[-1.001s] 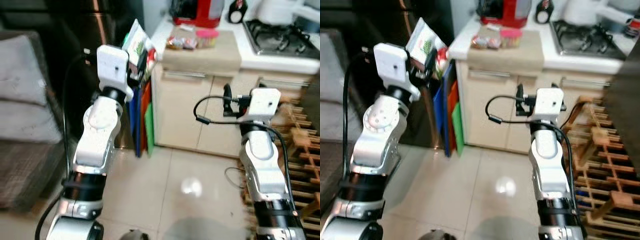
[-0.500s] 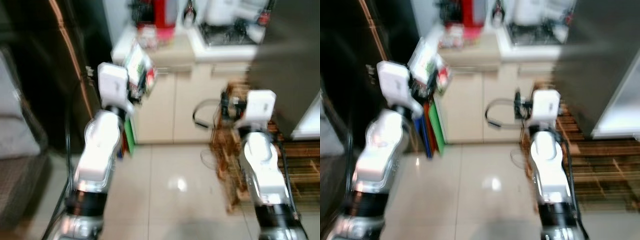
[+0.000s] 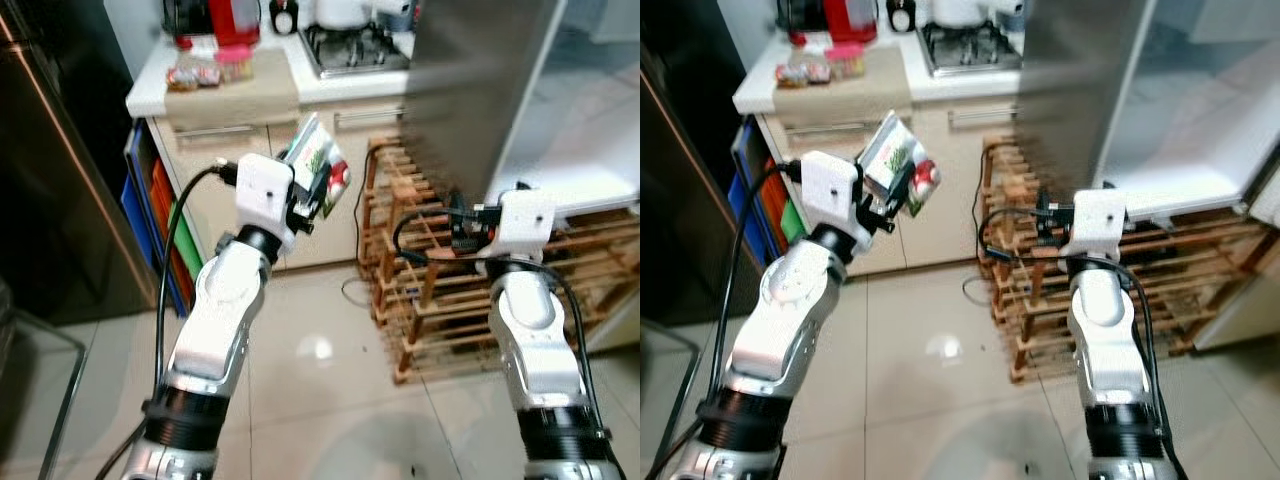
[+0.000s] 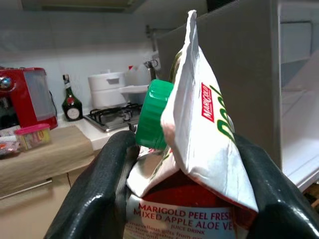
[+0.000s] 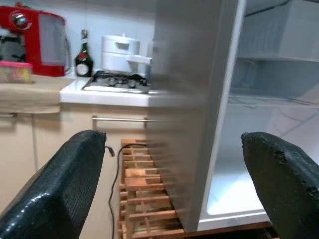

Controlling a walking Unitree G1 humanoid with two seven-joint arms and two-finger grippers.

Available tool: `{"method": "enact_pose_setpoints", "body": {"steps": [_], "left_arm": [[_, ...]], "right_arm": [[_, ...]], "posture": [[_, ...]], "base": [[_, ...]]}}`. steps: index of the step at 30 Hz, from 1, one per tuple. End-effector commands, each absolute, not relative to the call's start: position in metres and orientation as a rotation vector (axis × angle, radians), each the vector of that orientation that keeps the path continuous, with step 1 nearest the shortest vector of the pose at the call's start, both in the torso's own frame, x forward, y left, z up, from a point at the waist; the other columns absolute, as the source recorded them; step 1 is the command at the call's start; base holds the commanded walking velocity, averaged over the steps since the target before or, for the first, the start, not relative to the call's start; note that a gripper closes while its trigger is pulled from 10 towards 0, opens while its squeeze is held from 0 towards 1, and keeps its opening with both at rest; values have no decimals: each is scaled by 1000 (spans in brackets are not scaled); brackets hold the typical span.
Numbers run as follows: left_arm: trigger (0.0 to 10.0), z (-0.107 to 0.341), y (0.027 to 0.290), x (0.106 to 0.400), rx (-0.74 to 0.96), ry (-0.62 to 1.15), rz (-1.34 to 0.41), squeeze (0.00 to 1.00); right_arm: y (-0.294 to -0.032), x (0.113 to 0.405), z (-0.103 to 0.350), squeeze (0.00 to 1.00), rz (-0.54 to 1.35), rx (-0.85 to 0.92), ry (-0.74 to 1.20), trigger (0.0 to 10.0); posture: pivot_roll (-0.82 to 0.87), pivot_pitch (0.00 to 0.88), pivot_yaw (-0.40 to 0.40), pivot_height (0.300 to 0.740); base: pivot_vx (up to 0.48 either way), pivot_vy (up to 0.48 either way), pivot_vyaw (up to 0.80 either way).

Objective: Restocking fridge

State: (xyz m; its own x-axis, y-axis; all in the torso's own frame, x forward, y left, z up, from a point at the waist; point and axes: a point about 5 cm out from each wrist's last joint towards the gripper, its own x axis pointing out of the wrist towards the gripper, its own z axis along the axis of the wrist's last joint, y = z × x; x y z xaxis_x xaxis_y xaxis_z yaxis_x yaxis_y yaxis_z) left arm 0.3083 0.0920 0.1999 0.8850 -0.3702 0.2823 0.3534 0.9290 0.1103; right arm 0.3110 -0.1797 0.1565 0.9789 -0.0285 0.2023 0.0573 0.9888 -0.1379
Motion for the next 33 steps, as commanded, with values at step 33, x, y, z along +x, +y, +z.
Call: {"method": "enact_pose_setpoints", "body": {"steps": [33], "left_arm": [[10000, 119, 149, 320, 40, 28, -113, 0]], "right_arm": [[-203, 291, 115, 0, -127, -162, -62, 10000]], "posture": [[-103, 0, 67, 740]], "base": [[0, -392, 109]]}}
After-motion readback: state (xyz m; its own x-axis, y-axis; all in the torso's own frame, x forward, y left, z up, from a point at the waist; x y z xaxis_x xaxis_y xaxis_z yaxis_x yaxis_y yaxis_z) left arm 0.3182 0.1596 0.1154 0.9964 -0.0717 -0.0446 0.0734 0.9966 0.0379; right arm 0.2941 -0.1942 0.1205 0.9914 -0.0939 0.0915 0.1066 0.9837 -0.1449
